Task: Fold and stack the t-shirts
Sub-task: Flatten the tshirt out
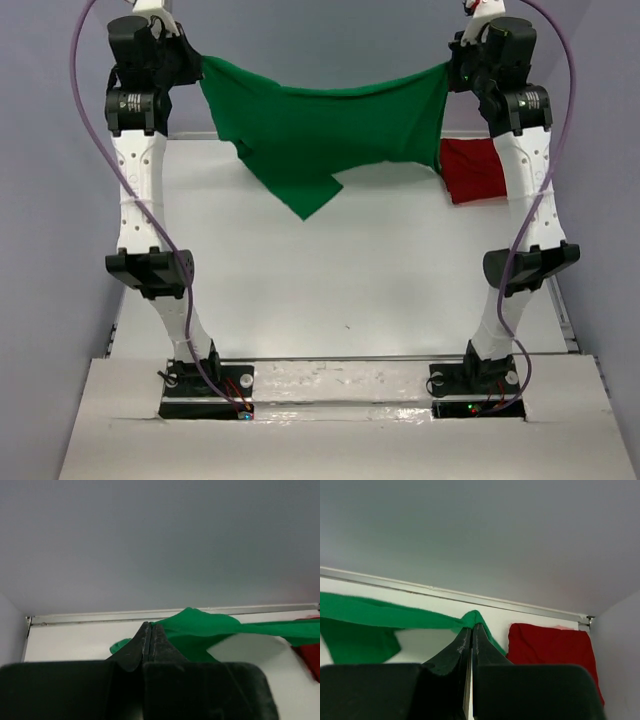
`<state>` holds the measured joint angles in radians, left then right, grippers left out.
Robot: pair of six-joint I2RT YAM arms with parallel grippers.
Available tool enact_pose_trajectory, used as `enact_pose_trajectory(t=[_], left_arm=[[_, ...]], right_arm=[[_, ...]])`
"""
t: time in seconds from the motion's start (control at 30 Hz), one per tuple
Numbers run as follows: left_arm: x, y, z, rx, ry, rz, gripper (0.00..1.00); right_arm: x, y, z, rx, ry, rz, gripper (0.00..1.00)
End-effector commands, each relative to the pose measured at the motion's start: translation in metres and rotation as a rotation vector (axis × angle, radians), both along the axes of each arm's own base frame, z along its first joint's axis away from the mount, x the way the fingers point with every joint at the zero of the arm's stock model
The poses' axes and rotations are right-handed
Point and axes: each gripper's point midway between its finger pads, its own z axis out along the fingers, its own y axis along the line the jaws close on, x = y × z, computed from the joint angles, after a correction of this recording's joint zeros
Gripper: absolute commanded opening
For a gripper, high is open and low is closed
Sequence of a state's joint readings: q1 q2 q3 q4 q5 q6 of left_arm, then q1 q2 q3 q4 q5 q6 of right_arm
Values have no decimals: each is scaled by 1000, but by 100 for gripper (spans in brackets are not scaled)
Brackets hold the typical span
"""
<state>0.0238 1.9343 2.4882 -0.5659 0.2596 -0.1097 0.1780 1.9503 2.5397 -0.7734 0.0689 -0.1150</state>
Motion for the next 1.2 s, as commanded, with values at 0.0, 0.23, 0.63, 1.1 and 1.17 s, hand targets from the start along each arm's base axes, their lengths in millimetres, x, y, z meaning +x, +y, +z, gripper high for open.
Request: enact_pose_trajectory(t=[0.0, 0.23, 0.63, 1.1, 1.17], left_arm=[[-101, -27, 125, -3, -309, -69, 0], [-166, -52, 159, 2, -389, -84, 0], [-164, -46, 164, 5, -400, -46, 0], [-94, -43, 135, 39, -333, 0, 0], [-121, -45, 156, 17, -386, -27, 0]], right_arm=[[-68, -8, 89, 50, -207, 20, 0], [-127, 11, 122, 41, -281, 47, 0], [-127, 17, 122, 8, -279, 19, 0], [-58, 46, 68, -83, -169, -13, 0], [-75, 57, 83, -88, -207, 7, 0]])
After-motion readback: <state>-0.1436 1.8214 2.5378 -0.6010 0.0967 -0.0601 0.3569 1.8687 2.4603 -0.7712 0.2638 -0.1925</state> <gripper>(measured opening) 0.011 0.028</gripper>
